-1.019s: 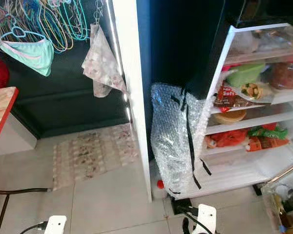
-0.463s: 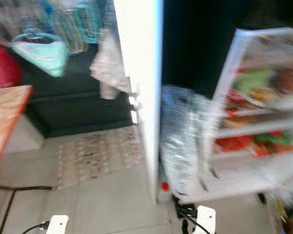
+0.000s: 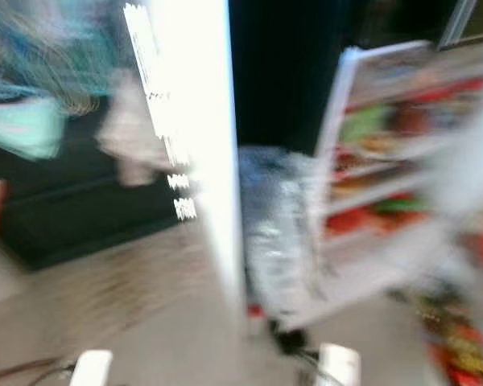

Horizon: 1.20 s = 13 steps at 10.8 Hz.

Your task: Restocking fridge

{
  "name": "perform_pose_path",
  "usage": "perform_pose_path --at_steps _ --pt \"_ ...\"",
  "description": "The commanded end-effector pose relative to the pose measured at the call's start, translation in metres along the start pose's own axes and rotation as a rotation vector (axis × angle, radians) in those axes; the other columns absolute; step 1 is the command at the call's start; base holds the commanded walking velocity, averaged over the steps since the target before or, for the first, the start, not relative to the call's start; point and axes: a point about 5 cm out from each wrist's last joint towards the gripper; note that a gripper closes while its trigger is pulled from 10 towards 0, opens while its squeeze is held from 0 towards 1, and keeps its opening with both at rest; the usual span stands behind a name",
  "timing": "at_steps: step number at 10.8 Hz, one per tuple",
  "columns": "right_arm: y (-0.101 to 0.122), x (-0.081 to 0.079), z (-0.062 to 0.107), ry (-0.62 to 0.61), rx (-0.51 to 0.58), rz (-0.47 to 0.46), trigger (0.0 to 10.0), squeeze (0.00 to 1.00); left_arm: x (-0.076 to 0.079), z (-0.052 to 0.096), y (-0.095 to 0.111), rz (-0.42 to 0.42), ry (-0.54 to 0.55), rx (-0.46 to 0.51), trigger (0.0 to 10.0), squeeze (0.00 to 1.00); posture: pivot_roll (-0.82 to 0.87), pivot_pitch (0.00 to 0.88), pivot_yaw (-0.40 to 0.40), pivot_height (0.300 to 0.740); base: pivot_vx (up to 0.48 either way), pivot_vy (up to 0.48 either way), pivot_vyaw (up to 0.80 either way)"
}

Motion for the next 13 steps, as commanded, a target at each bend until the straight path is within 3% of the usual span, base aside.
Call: perform_pose_path --at_steps 1,5,11,13 --pt "0.0001 0.0073 0.0004 -0.020 0.000 -0.002 10.0 0.00 0.0044 0.0001 -0.0025 -0.002 -0.011 -0.012 10.0 0.00 0.03 0.021 0.067 0.740 0.000 0.000 -0.79" --pt "-0.0001 0.0072 0.0004 -0.016 -0.003 0.005 10.0 0.00 0.0064 -0.0004 -0.0009 0.003 -0.012 -0.008 10.0 0.00 0.02 0.031 0.064 0.740 0.000 0.000 -0.79" --pt "0.0000 0.0078 0.0005 -0.014 -0.003 0.017 10.0 0.00 0.0073 -0.0005 -0.0012 0.002 -0.010 -0.014 10.0 0.00 0.02 0.037 0.062 0.740 0.000 0.000 0.00" --pt "-0.0010 0.0078 0.0007 -0.015 -0.005 0.014 10.0 0.00 0.0081 -0.0008 -0.0001 0.000 -0.012 -0.013 10.0 0.00 0.02 0.036 0.064 0.740 0.000 0.379 0.00"
Point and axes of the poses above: a point about 5 cm out from each wrist's last joint towards the gripper, its own z axis pointing back from the gripper into the wrist, its own y axis along the axis of the wrist's last joint, x = y × z, and after that the axes turned 6 degrees about -z, right-handed
